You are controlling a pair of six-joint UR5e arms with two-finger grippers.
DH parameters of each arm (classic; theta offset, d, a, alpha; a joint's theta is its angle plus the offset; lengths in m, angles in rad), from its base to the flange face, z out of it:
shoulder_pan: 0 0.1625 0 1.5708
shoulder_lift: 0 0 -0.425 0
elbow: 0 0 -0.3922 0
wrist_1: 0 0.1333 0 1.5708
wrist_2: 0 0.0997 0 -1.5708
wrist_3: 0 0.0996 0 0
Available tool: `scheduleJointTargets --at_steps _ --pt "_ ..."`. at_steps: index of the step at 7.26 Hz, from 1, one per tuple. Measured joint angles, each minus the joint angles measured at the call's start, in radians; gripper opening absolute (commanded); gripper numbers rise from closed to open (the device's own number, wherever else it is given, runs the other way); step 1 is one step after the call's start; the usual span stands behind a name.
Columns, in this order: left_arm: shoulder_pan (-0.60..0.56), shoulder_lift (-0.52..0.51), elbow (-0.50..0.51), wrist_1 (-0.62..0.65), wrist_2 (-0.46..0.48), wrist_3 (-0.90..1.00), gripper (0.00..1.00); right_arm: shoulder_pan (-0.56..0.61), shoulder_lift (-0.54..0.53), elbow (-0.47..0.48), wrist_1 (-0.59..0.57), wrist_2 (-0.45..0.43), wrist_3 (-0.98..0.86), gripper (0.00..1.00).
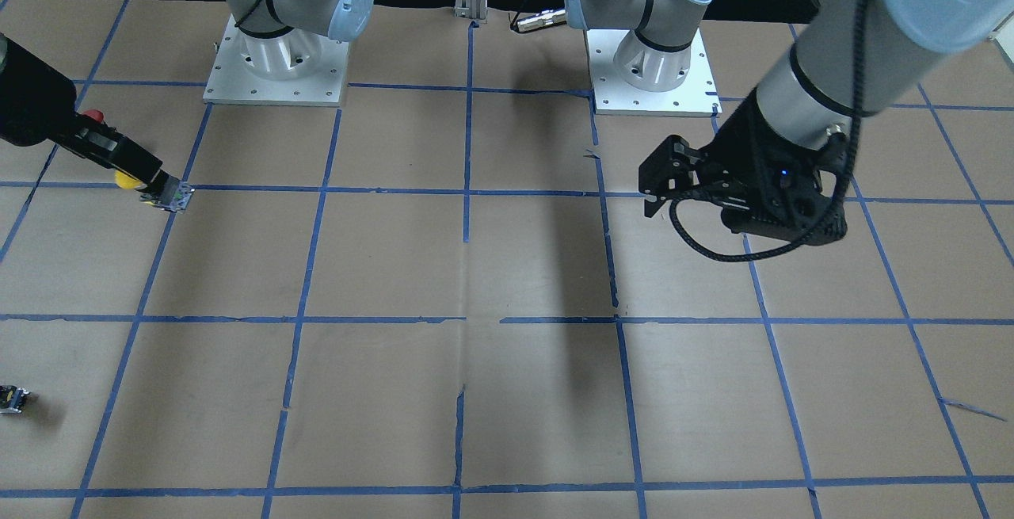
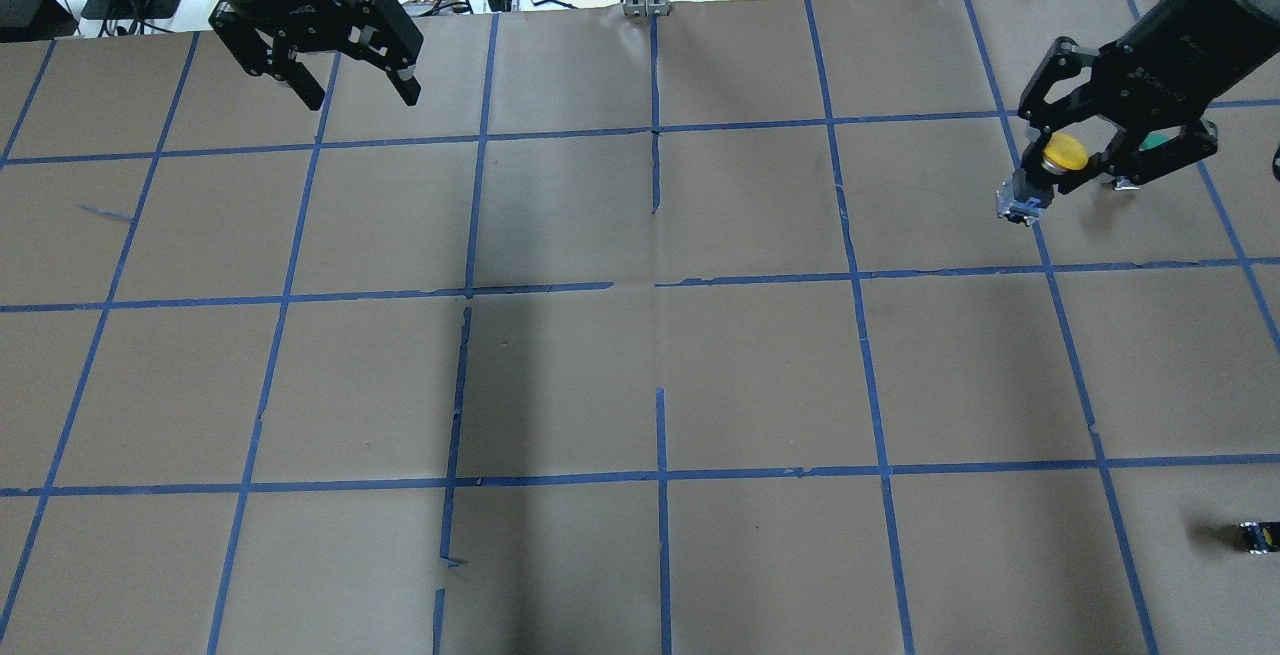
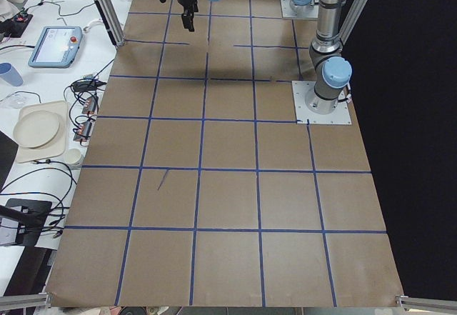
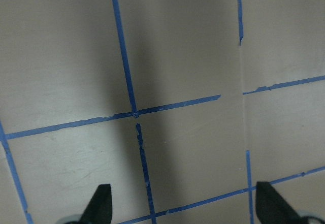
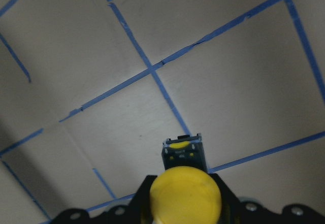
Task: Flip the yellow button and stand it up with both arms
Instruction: 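Carry the yellow button with the right gripper and lower it upright onto the table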
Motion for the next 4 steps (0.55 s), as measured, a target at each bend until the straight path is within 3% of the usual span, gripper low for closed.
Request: scheduleJointTargets --at_steps 2,4 --pt "-0.05 0.141 -0.134 0.027 0.059 -0.04 0.99 -0.053 0.005 0.041 -0.07 -0.11 -0.315 0.07" --pt "-0.038 0.219 -0.25 0.096 0.068 -0.074 0.99 -0.127 0.006 0.147 -0.239 -0.169 -0.709 0.07"
